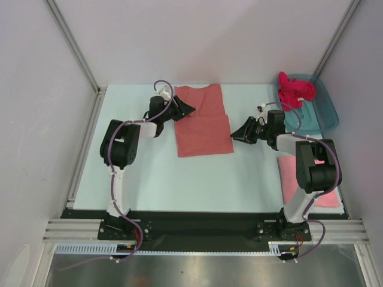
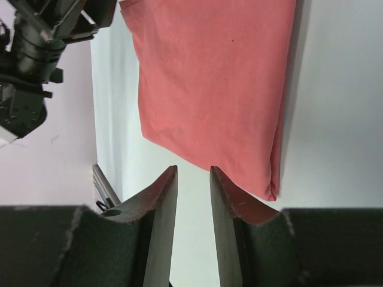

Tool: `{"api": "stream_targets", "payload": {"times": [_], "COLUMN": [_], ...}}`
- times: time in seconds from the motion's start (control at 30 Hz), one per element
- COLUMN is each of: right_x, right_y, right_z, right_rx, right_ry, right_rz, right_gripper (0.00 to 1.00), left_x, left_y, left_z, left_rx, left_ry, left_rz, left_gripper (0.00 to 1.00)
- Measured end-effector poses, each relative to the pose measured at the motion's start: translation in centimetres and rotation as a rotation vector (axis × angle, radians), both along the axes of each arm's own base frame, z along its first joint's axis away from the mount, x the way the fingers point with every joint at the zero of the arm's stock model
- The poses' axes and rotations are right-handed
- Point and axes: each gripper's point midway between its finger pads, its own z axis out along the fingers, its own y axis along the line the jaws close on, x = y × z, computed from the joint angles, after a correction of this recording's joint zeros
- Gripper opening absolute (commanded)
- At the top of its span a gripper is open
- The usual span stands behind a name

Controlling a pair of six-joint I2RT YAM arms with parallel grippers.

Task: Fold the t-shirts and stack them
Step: Fold the tshirt

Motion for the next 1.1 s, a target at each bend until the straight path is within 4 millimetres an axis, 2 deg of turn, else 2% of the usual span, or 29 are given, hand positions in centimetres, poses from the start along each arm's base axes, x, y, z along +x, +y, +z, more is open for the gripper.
{"api": "stream_targets", "payload": {"times": [0.2, 0.33, 0.5, 0.67, 0.77, 0.9, 1.03, 1.1], "right_x": [0.0, -0.5, -0.9, -1.8, -2.8, -4.7, -6.8, -7.6], "right_y": [-0.2, -0.1, 0.1, 0.3, 0.2, -0.4, -1.2, -1.6], "right_z": [0.1, -0.3, 0.0, 1.5, 1.7, 0.1, -1.6, -2.1], "right_rx": [0.014, 0.018, 0.017, -0.009, -0.031, -0.063, -0.089, -0.088], "right_ry": [0.001, 0.018, 0.024, -0.002, -0.001, 0.055, 0.123, 0.159], "right_rz": [0.0, 0.002, 0.001, 0.005, -0.001, -0.024, -0.077, -0.129], "right_gripper": [0.34, 0.35, 0.41, 0.49, 0.57, 0.66, 0.67, 0.68], "left_x": [2.5, 2.4, 2.7, 2.7, 2.1, 0.6, -5.4, -9.0], "left_y": [0.7, 2.0, 2.4, 2.7, 3.5, 4.9, 7.4, 8.6], "left_z": [-3.5, -6.3, -6.2, -5.1, -2.8, 3.9, 11.8, 13.4], "left_rx": [-0.003, 0.055, 0.093, 0.152, 0.197, 0.224, 0.203, 0.166], "left_ry": [0.094, 0.218, 0.276, 0.279, 0.258, 0.156, 0.02, -0.02], "left_rz": [0.098, 0.172, 0.199, 0.174, 0.163, 0.182, 0.253, 0.291], "left_gripper": [0.45, 0.45, 0.47, 0.54, 0.57, 0.62, 0.64, 0.64]}}
